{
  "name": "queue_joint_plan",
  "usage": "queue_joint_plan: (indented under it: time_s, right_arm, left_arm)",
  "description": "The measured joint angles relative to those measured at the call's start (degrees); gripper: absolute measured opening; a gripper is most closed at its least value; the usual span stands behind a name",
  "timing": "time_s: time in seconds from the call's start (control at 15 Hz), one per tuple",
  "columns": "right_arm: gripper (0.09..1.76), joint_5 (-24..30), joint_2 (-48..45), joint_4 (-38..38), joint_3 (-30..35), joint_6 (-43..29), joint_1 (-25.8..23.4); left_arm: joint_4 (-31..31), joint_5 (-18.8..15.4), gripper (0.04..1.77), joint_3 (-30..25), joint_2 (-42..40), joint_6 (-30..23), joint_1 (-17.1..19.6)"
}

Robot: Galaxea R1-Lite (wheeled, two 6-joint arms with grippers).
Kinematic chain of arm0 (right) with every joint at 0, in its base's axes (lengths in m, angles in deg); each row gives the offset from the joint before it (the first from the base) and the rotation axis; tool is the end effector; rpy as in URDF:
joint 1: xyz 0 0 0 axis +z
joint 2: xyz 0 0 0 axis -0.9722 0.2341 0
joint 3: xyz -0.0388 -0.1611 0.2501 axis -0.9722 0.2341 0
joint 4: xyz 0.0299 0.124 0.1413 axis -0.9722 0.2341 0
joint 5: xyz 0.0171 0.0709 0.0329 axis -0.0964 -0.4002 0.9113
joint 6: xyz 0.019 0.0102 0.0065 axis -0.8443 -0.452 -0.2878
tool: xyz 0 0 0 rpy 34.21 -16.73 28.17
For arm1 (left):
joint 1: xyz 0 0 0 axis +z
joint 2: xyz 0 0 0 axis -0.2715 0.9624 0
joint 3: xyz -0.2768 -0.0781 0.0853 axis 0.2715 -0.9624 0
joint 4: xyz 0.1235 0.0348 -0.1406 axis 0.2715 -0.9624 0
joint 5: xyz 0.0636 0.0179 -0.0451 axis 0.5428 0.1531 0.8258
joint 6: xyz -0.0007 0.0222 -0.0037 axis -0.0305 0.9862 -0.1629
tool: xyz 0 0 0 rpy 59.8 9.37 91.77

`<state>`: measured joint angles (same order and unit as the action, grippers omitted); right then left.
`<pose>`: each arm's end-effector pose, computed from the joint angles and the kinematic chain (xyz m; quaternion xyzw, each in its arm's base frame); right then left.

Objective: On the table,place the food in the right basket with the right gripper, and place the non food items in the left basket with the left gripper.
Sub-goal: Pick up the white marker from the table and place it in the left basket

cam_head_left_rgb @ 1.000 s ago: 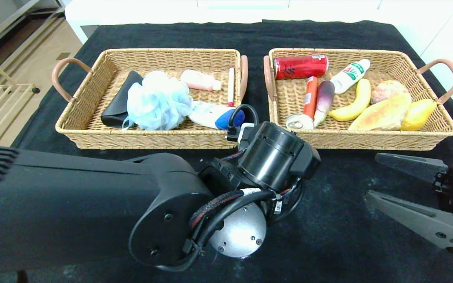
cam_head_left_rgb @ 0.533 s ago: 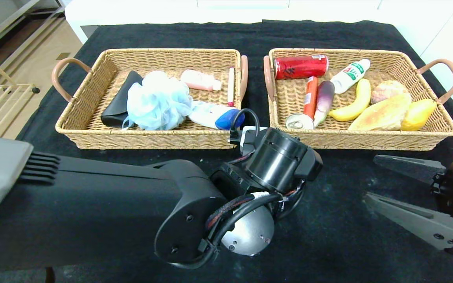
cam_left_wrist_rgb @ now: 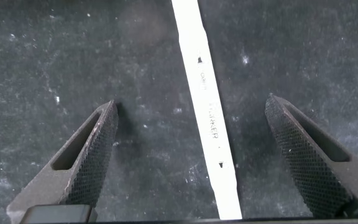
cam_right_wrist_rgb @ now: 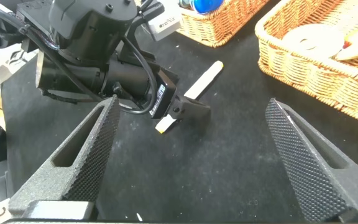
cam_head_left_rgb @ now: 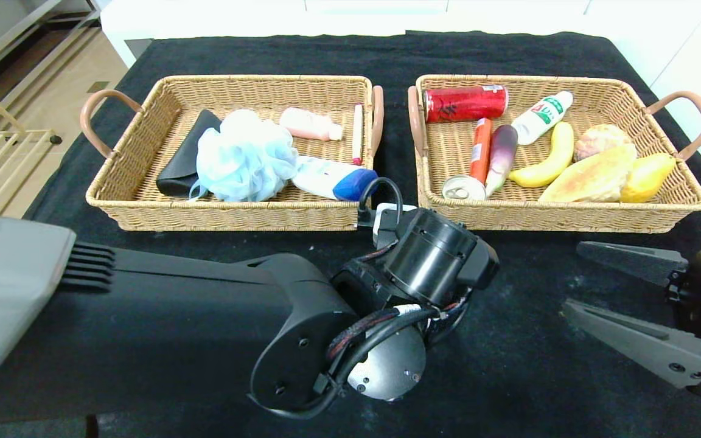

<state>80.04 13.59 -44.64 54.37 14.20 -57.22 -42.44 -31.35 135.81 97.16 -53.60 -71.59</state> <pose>0.1611 0.0697 0.2185 0.0153 -0.0002 0.4513 0.8923 0.2283 -0.3099 0.1853 0.0203 0.2358 -0.0616 0.9696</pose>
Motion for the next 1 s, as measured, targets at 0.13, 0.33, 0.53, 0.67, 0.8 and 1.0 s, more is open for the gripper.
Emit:
queue_joint_plan:
  time_s: [0.13,0.33,0.53,0.67,0.8,1.0]
  right_arm:
    - [1.71,0.02,0.09,0.0,0.02,0.0,0.07]
    - [1.71,0.0,0.11,0.02,0.02,0.0,0.09]
    - [1.71,0.02,0.11,0.02,0.02,0.0,0.09]
    - [1.71,0.0,0.11,0.0,0.06,0.0,0.09]
    - [1.71,0.0,0.11,0.02,0.16,0.0,0.11]
    - [1.71,0.0,0.11,-0.06,0.05,0.0,0.09]
  left_arm:
    - [-0.28,0.11,1.66,0.02,0.06,-0.02,0.0]
    - [-0.39,0.46,1.16,-0.05,0.11,-0.02,0.02]
    - [-0.5,0.46,0.82,-0.11,0.2,-0.02,0.0]
    - [-0.45,0.44,0.23,-0.28,0.26,0.02,0.02]
    - [-0.37,0.39,0.25,-0.49,0.28,-0.02,0.02]
    - [-0.15,0.5,0.25,-0.74,0.48,0.0,-0.04]
